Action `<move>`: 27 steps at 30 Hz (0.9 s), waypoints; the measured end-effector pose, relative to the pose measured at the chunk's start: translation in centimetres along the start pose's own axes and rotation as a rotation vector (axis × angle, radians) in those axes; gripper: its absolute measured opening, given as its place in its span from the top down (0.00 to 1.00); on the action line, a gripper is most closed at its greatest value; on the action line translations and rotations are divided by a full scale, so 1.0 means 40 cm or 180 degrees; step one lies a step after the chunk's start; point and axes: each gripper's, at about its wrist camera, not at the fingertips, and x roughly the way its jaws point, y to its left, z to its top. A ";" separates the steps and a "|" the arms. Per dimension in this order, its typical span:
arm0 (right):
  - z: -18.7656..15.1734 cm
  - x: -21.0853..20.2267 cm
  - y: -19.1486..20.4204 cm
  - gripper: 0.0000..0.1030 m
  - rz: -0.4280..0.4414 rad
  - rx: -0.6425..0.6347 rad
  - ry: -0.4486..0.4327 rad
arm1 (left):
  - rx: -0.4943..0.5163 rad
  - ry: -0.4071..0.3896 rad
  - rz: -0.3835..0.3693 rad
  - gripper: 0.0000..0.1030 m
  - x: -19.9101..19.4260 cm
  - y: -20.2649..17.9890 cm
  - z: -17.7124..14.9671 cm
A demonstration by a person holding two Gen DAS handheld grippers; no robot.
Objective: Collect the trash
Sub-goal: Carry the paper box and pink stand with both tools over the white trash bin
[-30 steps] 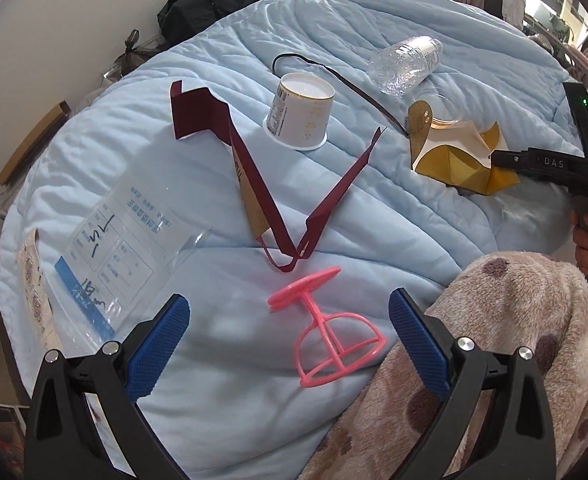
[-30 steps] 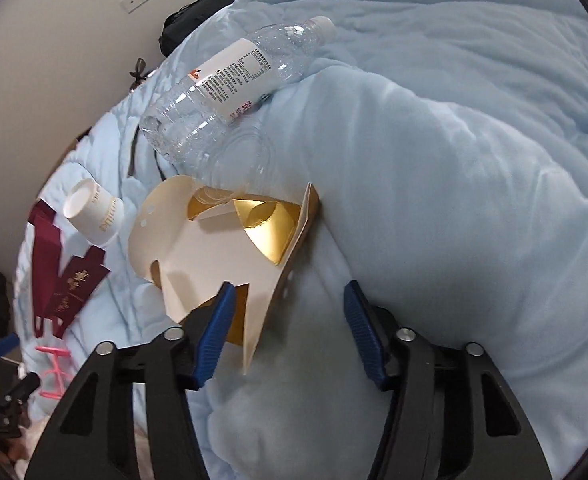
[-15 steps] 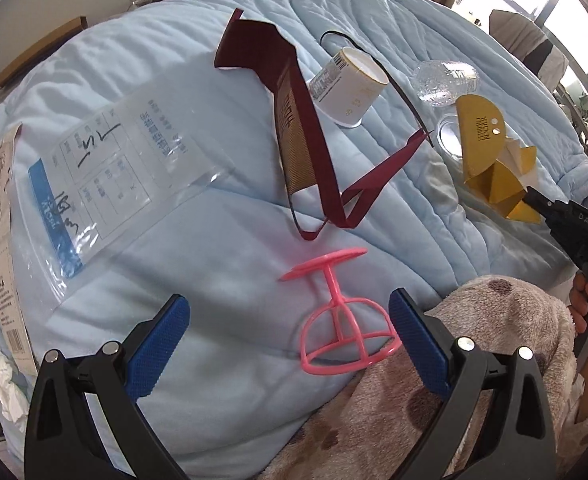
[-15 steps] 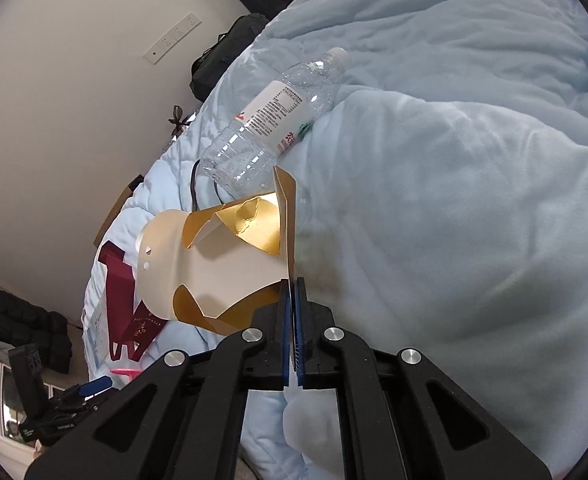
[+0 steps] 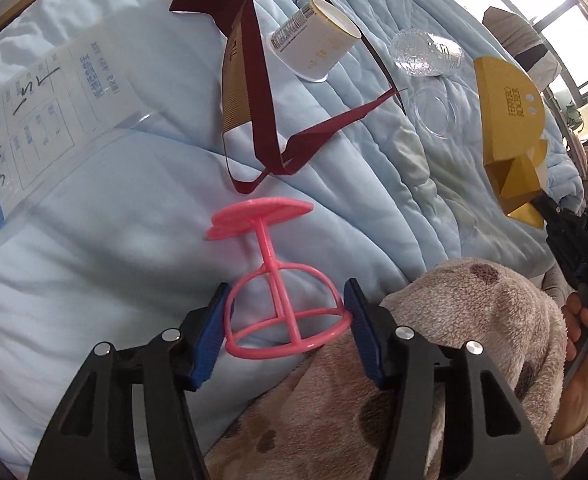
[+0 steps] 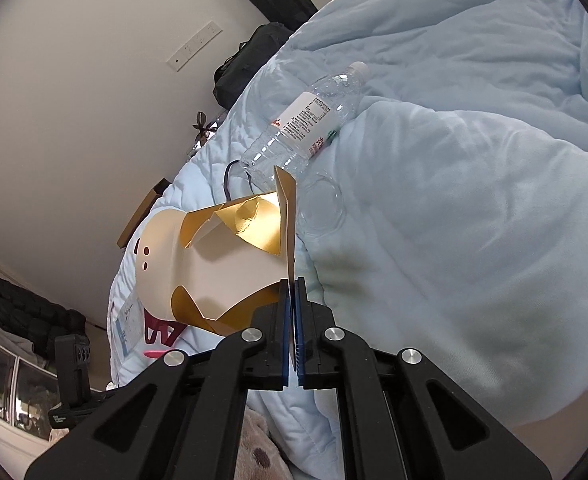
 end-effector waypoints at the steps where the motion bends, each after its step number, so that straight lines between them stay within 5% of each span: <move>1: 0.000 0.000 0.003 0.98 0.0005 -0.0005 0.0000 | 0.0047 -0.0020 0.0036 0.45 -0.004 -0.006 -0.004; 27: 0.023 -0.051 0.066 0.98 0.0221 -0.0122 -0.0080 | 0.0184 -0.0789 0.0176 0.45 -0.252 -0.017 0.020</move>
